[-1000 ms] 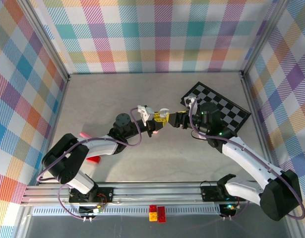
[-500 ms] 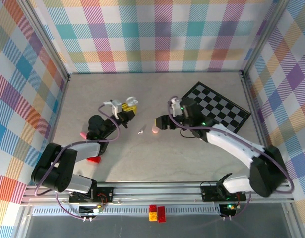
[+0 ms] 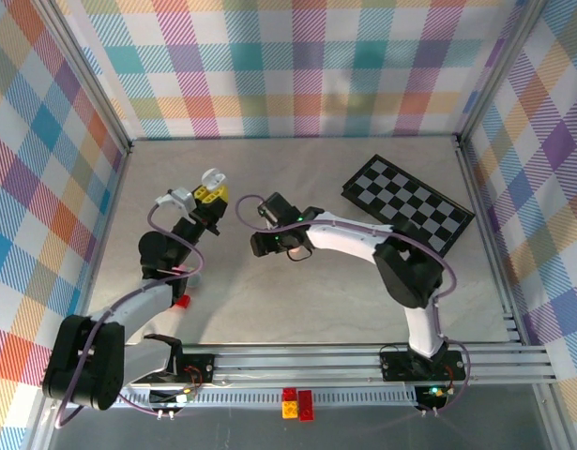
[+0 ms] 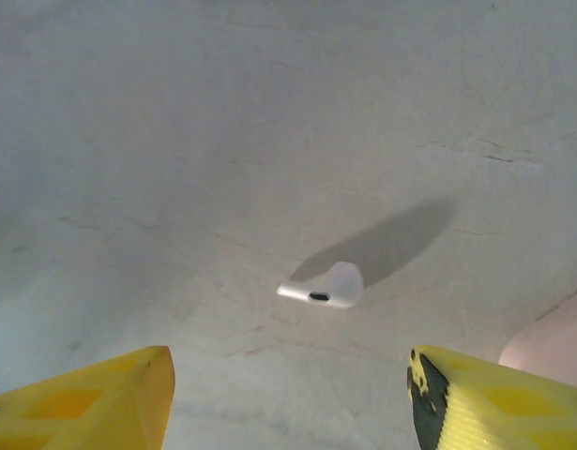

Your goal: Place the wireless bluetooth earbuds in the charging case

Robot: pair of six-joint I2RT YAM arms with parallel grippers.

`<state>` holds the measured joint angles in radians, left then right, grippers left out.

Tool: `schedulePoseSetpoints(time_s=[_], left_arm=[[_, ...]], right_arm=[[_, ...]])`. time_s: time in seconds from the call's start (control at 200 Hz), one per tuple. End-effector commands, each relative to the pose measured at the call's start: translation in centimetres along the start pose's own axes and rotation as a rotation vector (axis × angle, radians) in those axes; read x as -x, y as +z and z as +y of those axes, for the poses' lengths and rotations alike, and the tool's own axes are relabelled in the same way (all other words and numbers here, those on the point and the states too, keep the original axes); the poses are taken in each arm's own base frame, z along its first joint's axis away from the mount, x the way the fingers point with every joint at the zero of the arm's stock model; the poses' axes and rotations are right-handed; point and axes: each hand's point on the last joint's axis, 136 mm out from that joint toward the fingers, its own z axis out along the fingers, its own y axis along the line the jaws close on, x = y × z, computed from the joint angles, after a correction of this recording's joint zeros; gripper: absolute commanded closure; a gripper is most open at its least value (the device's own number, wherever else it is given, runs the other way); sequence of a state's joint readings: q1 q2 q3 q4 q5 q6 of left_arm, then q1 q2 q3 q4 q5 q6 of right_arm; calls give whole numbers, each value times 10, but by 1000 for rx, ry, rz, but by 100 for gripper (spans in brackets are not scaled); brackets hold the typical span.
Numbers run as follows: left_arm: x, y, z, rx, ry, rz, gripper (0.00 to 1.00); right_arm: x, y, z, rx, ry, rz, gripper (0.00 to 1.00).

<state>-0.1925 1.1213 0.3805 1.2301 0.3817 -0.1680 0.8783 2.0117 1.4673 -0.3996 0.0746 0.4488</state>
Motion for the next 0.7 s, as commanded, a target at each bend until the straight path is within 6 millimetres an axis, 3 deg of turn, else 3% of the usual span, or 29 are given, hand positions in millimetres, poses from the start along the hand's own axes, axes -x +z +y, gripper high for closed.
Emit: schedulePoseSetpoints(time_s=[0.0, 0.15, 0.355, 0.695], left_arm=[[16, -8, 12, 75, 10, -42, 98], [20, -11, 10, 72, 15, -38, 98], [20, -13, 7, 59, 16, -27, 98], [20, -11, 5, 47, 13, -24, 98]], right_arm=[[7, 10, -12, -101, 14, 3, 33], [6, 34, -16, -152, -12, 19, 33], [7, 47, -23, -250, -99, 26, 34], [-14, 32, -18, -261, -140, 77, 40]])
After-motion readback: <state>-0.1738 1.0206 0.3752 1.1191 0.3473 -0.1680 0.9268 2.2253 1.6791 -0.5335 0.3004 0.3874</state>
